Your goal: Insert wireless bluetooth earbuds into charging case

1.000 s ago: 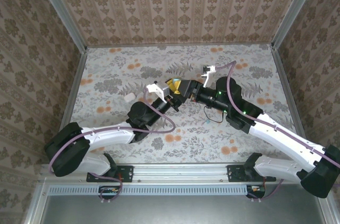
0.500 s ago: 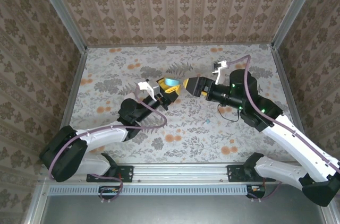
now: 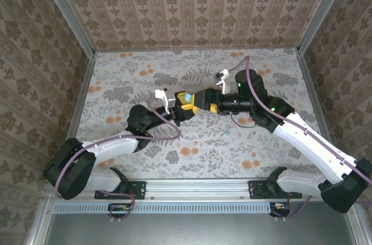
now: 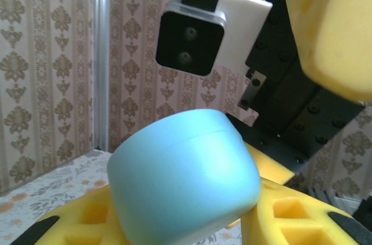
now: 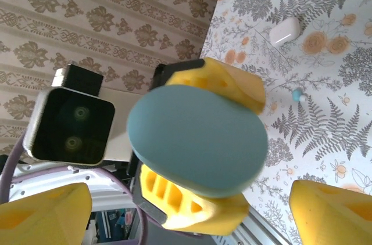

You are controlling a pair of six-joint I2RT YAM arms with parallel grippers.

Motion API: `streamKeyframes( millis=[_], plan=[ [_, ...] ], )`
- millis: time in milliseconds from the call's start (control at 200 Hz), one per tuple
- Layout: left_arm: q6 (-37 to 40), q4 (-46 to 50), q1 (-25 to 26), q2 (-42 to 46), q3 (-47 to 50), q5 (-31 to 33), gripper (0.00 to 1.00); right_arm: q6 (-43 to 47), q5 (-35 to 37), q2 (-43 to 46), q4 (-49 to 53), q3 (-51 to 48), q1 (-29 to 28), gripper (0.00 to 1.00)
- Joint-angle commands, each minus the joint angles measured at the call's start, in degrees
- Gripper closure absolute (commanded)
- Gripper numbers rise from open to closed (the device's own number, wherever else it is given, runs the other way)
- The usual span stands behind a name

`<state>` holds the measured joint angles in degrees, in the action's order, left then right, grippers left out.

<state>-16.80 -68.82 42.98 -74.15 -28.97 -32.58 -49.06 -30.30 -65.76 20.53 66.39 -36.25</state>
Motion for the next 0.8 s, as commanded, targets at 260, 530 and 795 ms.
streamKeyframes(
  millis=[260,530,795],
  plan=[
    [0.66,3.59,-0.36,-0.37,-4.72,-8.67,0.75,2.21,-1.37,-2.29,5.38,4.23,0.03,0.11],
    [3.05,10.18,-0.42,0.04,-7.01,-13.27,0.75,2.98,-3.01,-4.19,6.96,5.65,0.04,0.13],
    [12.45,22.65,-0.27,4.52,-7.37,-13.30,0.75,1.36,-3.87,-4.38,8.15,6.26,1.06,0.13]
  ],
)
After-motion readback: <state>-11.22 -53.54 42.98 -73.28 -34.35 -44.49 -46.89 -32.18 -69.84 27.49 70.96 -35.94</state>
